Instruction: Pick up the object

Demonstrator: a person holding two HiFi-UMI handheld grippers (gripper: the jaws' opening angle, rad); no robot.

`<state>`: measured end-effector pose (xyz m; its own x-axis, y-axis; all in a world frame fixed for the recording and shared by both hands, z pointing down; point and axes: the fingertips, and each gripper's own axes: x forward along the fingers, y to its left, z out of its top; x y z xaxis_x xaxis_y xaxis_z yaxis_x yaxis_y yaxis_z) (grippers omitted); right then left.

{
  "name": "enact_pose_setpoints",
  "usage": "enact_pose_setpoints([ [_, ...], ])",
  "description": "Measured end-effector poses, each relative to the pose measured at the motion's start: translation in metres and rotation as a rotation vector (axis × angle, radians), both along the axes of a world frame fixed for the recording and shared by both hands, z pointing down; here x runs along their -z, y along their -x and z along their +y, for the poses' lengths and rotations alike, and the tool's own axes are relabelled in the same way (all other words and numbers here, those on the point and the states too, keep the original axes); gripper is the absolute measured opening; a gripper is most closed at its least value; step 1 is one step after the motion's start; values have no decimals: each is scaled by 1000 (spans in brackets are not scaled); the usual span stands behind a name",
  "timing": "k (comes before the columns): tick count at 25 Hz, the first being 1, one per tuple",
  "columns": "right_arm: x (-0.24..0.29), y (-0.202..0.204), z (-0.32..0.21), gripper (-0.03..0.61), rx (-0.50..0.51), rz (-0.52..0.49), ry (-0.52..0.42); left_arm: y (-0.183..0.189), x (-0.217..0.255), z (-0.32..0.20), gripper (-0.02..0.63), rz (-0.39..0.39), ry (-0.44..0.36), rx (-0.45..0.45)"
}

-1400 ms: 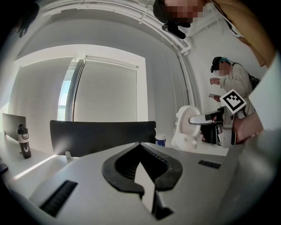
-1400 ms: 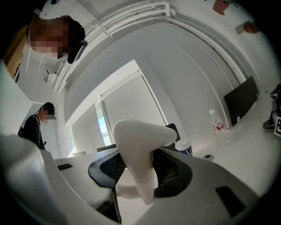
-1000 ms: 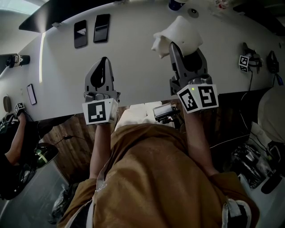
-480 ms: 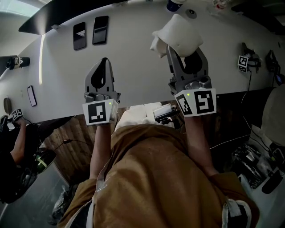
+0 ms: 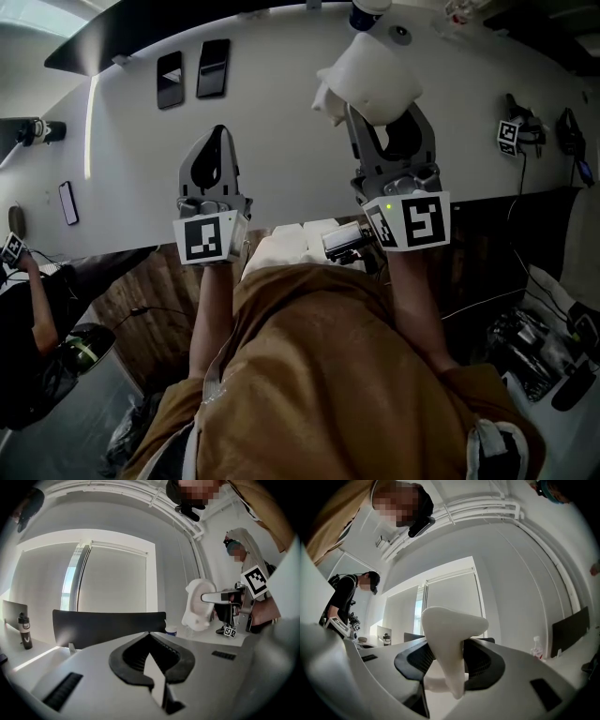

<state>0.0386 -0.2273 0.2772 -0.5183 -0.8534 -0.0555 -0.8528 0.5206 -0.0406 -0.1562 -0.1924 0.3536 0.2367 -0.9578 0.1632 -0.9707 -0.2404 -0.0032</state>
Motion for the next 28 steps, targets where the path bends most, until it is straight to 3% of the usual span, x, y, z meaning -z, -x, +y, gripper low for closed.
enact_pose_setpoints([
  [28, 10, 4, 6, 190, -30, 85, -51, 14, 10, 7, -5, 32, -19, 19],
])
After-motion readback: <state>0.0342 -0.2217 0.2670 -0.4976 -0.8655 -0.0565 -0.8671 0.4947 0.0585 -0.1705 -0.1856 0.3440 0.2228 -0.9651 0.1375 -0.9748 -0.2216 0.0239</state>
